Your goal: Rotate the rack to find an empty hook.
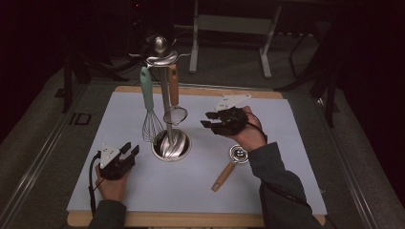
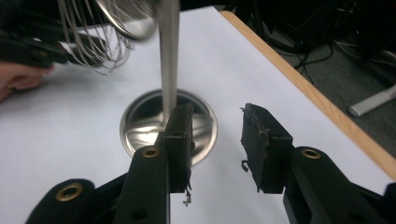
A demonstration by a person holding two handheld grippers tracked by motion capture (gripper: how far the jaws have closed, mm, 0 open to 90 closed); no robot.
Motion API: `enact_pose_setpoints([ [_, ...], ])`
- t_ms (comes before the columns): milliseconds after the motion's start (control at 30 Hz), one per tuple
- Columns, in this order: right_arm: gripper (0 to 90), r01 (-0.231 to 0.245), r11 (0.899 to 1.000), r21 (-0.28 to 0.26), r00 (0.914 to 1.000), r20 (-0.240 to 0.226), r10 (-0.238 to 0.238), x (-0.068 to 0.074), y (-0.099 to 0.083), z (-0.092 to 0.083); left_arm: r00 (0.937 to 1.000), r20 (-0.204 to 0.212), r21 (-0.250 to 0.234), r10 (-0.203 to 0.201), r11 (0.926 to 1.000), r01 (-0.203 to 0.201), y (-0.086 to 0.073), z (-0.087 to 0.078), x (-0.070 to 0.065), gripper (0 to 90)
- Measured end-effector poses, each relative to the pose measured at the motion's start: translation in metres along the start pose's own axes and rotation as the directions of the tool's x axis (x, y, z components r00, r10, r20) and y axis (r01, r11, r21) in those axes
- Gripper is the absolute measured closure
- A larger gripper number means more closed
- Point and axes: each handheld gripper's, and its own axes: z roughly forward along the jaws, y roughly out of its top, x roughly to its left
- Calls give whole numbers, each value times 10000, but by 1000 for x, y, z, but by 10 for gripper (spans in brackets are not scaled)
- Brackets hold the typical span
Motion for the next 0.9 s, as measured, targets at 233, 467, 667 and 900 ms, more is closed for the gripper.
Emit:
enact_pose_setpoints([
  [233, 618, -488, 9987, 164, 9987, 181, 485, 2, -27, 6, 9951, -981, -1250, 132, 9918, -255, 17, -17, -16, 716],
  [467, 602, -1223, 9920, 300, 9919, 393, 1211, 3, -57, 10, 9998, -164, -2412, 106, 9704, -143, 49, -32, -31, 888],
  [667, 574, -1466, 9858, 821, 9862, 900, 1391, 9, -87, 19, 9987, 495, -3848, -147, 9224, 326, 84, -48, -43, 896],
  [900, 555, -1875, 9788, 825, 9787, 1000, 1791, 12, -110, 23, 9959, 866, -4589, -261, 8862, 632, 108, -51, -50, 897],
])
